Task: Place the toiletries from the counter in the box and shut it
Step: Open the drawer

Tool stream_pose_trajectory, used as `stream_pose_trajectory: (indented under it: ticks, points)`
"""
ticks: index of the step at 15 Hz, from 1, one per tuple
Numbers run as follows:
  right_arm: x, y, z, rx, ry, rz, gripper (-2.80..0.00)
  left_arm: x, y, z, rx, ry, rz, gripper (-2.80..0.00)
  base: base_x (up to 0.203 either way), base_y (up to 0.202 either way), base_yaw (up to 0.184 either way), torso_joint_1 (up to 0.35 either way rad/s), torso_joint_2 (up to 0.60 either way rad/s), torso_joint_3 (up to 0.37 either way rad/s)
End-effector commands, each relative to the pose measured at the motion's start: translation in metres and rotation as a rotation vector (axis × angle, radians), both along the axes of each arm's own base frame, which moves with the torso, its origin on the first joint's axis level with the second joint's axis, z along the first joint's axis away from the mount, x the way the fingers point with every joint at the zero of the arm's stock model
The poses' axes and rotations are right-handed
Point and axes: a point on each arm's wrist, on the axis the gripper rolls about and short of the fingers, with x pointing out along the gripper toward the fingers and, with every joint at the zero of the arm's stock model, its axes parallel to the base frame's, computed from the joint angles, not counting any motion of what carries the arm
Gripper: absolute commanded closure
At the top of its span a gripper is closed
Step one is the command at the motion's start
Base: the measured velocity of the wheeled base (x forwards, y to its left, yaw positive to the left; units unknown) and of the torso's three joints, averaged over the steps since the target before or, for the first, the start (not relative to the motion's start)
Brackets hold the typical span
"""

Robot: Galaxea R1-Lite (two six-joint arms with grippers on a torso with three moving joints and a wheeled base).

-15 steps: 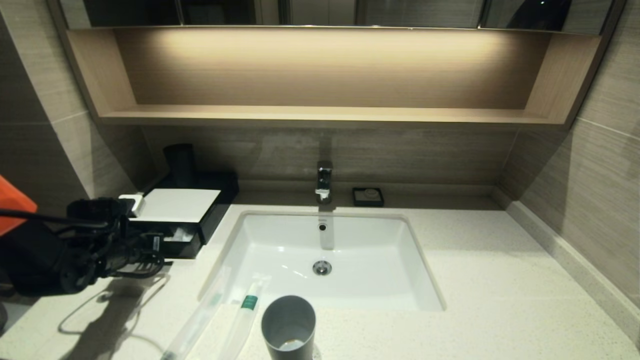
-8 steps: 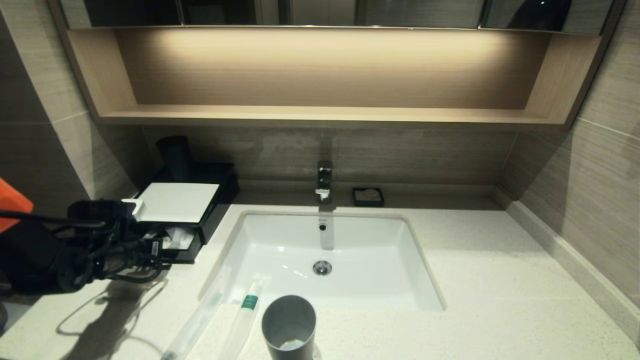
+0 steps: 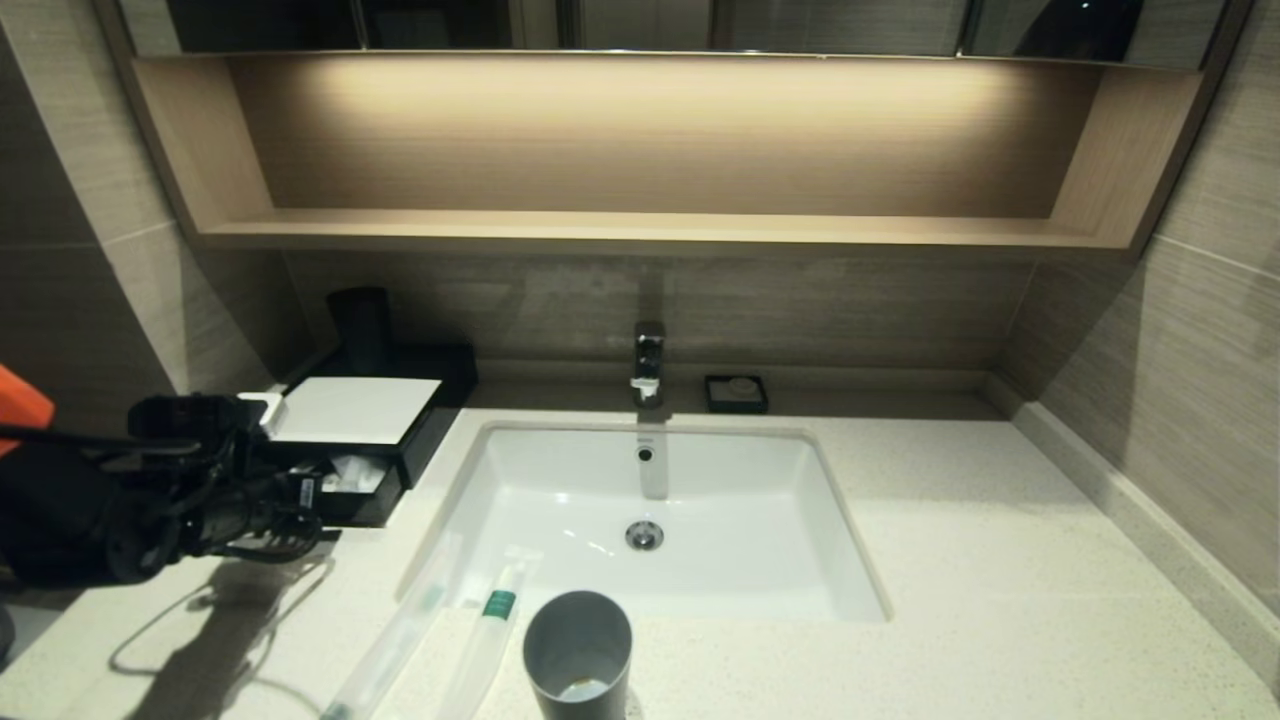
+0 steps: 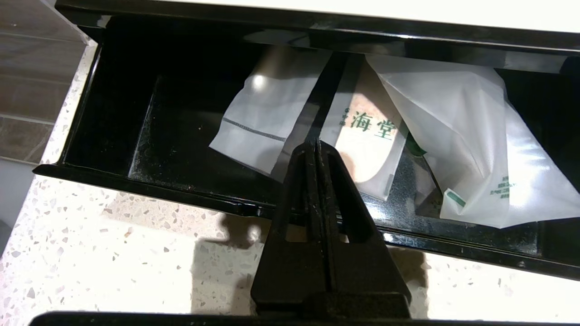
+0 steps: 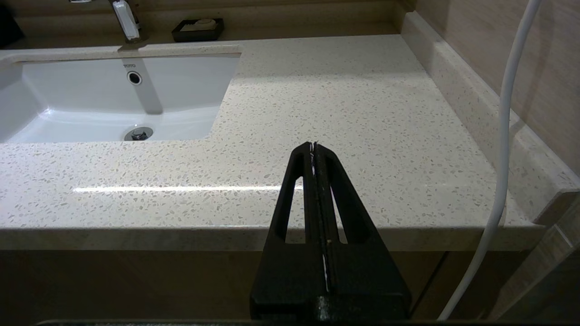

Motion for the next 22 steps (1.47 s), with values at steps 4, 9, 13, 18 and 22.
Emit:
stream_pose_trajectory:
  ticks: [4, 9, 13, 18, 22]
  points:
    - [0.000, 0.000, 0.000, 0.000, -0.001, -0.001, 0.00, -0.006, -0.001, 0.012, 0.002, 0.004, 0.001, 0.00, 0.000, 0.000, 0.000, 0.000, 0.00, 0.000]
    - [0.000, 0.000, 0.000, 0.000, -0.001, 0.000, 0.00, -0.012, -0.002, 0.015, 0.022, 0.050, -0.017, 0.00, 0.000, 0.000, 0.000, 0.000, 0.00, 0.000]
    - [0.000, 0.000, 0.000, 0.000, -0.001, 0.000, 0.00, -0.016, -0.002, 0.018, 0.029, 0.079, -0.026, 0.00, 0.000, 0.000, 0.000, 0.000, 0.00, 0.000]
    - [0.000, 0.000, 0.000, 0.000, 0.000, -0.001, 0.00, -0.023, -0.002, 0.020, 0.039, 0.139, -0.040, 0.00, 0.000, 0.000, 0.000, 0.000, 0.00, 0.000]
    - [0.000, 0.000, 0.000, 0.000, -0.001, -0.001, 0.00, -0.028, -0.003, 0.022, 0.046, 0.180, -0.053, 0.00, 0.000, 0.000, 0.000, 0.000, 0.00, 0.000]
